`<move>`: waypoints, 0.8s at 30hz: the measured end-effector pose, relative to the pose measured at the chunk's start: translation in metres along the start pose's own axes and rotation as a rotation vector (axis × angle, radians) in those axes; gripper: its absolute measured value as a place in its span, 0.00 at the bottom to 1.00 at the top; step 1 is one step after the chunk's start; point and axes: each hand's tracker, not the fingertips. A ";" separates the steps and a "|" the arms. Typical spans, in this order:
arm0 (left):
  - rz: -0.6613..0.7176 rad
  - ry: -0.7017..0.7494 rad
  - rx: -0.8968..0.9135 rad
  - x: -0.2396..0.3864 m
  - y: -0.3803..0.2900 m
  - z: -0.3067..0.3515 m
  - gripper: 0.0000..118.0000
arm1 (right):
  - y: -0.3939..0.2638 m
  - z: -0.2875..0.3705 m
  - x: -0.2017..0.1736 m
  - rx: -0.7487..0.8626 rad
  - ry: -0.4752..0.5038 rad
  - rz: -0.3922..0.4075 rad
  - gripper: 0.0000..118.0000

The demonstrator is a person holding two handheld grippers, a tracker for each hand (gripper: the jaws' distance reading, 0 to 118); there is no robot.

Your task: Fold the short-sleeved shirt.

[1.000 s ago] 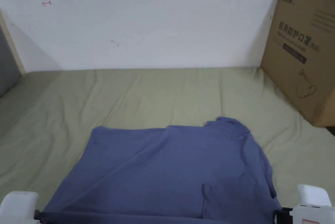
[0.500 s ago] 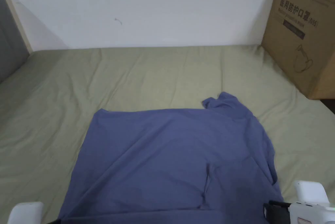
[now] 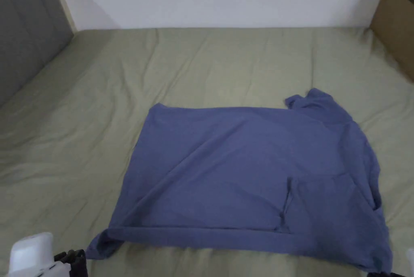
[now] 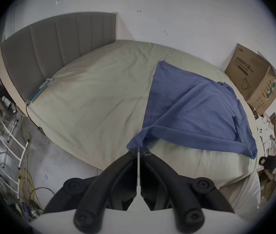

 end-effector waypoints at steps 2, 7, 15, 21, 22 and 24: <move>-0.007 0.013 0.017 -0.001 0.005 -0.006 0.03 | 0.003 -0.002 0.004 0.003 0.004 -0.011 0.03; -0.026 0.003 -0.050 0.000 0.020 -0.035 0.51 | 0.009 -0.005 0.011 0.003 -0.026 -0.041 0.03; -0.106 -0.026 -0.180 0.014 0.010 -0.070 0.03 | 0.006 -0.014 0.018 -0.047 -0.034 -0.074 0.03; -0.116 -0.011 -0.179 0.016 0.015 -0.062 0.03 | 0.023 -0.011 0.022 0.029 -0.072 0.017 0.54; -0.122 -0.004 -0.173 0.017 0.016 -0.060 0.03 | 0.028 -0.016 0.023 0.027 -0.102 0.026 0.78; -0.128 -0.002 -0.166 0.018 0.018 -0.057 0.03 | 0.035 -0.028 0.032 0.029 -0.114 0.046 0.81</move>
